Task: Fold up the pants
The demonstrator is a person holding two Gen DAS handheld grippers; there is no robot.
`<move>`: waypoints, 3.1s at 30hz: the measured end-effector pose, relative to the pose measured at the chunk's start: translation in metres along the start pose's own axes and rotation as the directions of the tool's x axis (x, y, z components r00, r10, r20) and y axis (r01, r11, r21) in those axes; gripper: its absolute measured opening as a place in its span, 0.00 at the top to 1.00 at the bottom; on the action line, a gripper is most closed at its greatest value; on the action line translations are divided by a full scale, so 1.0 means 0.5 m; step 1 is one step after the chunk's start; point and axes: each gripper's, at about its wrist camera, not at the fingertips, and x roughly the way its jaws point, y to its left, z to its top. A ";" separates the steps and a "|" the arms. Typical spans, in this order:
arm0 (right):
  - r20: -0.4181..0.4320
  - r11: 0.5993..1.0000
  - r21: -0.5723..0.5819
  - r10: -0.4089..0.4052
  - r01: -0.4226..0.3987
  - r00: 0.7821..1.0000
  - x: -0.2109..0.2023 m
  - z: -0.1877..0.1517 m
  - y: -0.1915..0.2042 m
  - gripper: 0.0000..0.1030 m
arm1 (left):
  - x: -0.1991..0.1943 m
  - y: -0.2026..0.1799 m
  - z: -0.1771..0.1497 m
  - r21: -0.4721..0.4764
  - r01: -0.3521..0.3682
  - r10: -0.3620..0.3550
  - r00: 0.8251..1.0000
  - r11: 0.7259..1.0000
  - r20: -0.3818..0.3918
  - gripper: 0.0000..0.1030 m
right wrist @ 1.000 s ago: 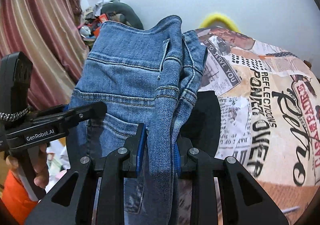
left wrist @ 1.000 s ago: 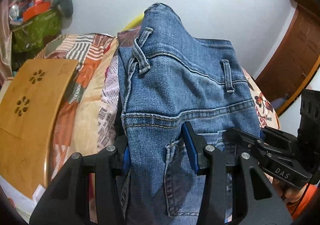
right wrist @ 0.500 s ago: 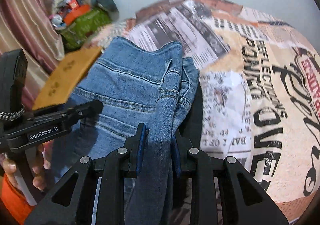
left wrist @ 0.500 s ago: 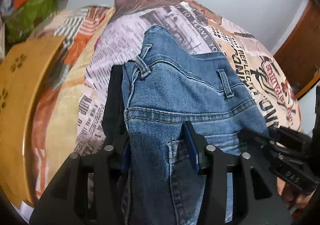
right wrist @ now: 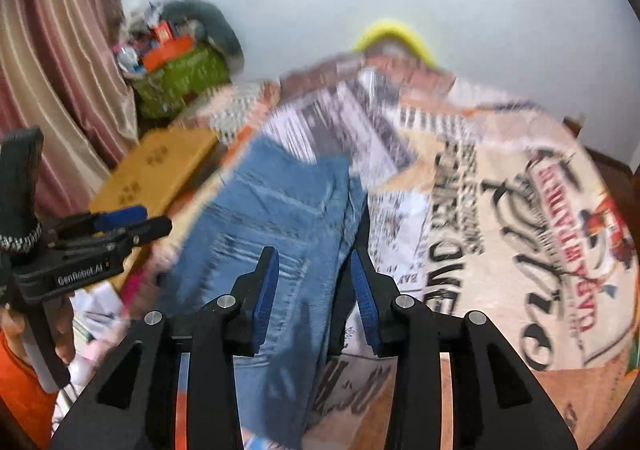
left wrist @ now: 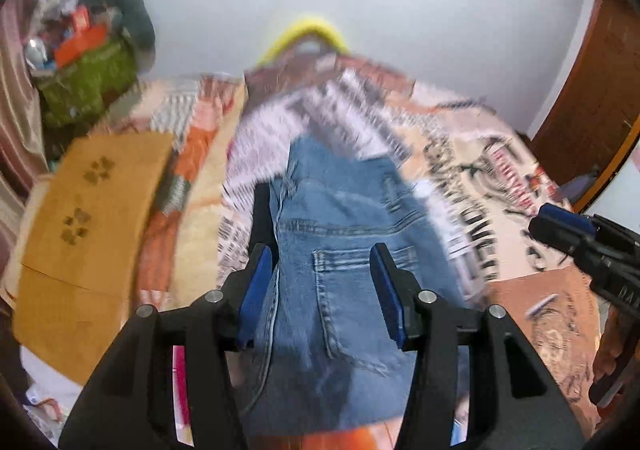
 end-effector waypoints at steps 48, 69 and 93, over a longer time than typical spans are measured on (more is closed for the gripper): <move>0.548 0.994 -0.112 0.046 0.019 0.835 -0.678 -0.294 0.198 0.00 | -0.813 -0.266 -0.410 0.004 -0.115 0.087 0.776 0.993 0.625 0.01; 0.529 0.996 -0.093 0.036 0.016 0.848 -0.681 -0.310 0.194 0.00 | -0.787 -0.258 -0.409 -0.002 -0.097 0.079 0.795 0.995 0.601 0.01; 0.531 0.996 -0.092 0.036 0.016 0.847 -0.687 -0.310 0.190 0.00 | -0.784 -0.262 -0.405 0.018 -0.074 0.049 0.806 0.997 0.590 0.00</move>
